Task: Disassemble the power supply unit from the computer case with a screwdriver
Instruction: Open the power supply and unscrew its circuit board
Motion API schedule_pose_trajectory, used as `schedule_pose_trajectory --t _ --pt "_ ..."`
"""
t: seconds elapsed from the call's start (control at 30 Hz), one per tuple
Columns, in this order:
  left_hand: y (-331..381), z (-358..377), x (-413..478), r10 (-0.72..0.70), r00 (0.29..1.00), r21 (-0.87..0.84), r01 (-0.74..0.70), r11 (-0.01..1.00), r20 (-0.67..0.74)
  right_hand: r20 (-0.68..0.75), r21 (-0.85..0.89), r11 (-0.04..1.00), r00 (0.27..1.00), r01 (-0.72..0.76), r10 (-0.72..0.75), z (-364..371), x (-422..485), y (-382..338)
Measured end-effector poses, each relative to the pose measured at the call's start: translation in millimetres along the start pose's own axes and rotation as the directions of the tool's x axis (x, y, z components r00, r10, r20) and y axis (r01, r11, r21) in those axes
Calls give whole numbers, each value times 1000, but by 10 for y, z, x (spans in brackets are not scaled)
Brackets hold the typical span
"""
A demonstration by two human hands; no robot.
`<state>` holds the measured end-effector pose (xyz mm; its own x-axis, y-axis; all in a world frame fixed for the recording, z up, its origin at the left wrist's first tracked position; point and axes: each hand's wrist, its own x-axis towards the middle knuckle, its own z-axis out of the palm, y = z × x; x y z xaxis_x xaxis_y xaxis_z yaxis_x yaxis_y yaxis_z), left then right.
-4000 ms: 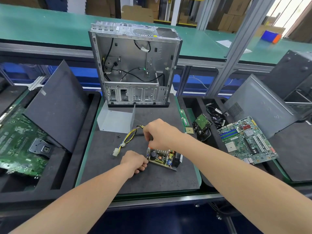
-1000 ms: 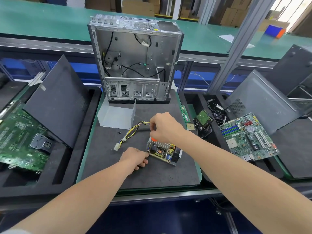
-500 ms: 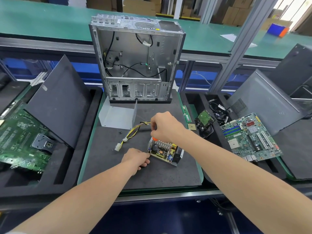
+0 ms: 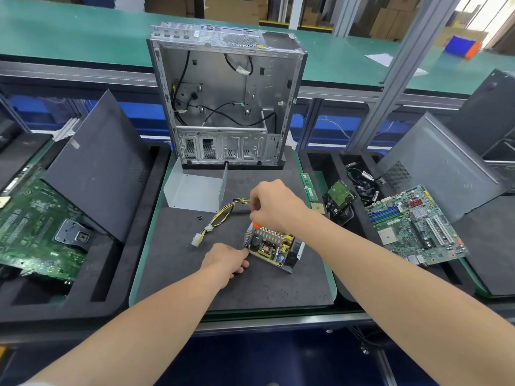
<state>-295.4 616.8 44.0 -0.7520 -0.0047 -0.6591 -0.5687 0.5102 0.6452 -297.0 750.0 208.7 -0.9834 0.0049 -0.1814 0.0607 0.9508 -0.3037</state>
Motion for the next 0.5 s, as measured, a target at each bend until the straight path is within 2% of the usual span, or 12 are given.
schedule_pose_trajectory --t 0.5 --pt "-64 23 -19 74 996 57 -71 996 -51 4 9 1000 1000 0 0 -13 -6 10"
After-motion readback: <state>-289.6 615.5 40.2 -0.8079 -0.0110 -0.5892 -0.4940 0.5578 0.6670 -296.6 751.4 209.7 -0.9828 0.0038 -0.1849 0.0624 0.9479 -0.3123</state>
